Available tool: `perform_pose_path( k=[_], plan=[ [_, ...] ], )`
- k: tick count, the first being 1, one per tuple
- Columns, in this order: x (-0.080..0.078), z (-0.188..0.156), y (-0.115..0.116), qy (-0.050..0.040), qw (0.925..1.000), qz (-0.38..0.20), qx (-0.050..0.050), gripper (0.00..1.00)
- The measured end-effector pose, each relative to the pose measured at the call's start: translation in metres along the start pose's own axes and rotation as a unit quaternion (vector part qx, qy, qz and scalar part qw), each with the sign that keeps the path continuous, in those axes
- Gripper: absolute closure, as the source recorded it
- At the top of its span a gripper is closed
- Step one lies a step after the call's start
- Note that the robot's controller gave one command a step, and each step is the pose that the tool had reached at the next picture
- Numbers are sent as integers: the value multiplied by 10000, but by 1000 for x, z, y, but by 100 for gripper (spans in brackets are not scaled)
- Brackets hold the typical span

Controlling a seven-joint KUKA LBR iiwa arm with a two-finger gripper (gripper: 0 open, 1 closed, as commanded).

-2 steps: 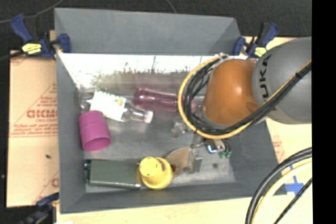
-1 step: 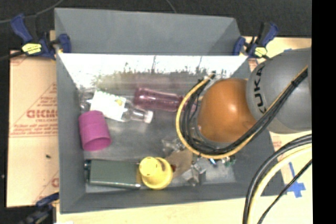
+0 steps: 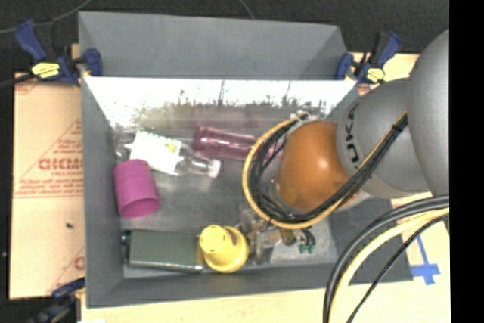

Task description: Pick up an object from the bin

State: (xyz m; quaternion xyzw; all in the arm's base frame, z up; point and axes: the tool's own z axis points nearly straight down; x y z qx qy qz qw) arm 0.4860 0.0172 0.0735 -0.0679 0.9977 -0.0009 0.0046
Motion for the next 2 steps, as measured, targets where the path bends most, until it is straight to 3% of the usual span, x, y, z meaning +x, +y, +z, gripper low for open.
perform_pose_path(
  k=[2],
  plan=[
    [4,-1,-3,-11,10000,-94,-9,100]
  ],
)
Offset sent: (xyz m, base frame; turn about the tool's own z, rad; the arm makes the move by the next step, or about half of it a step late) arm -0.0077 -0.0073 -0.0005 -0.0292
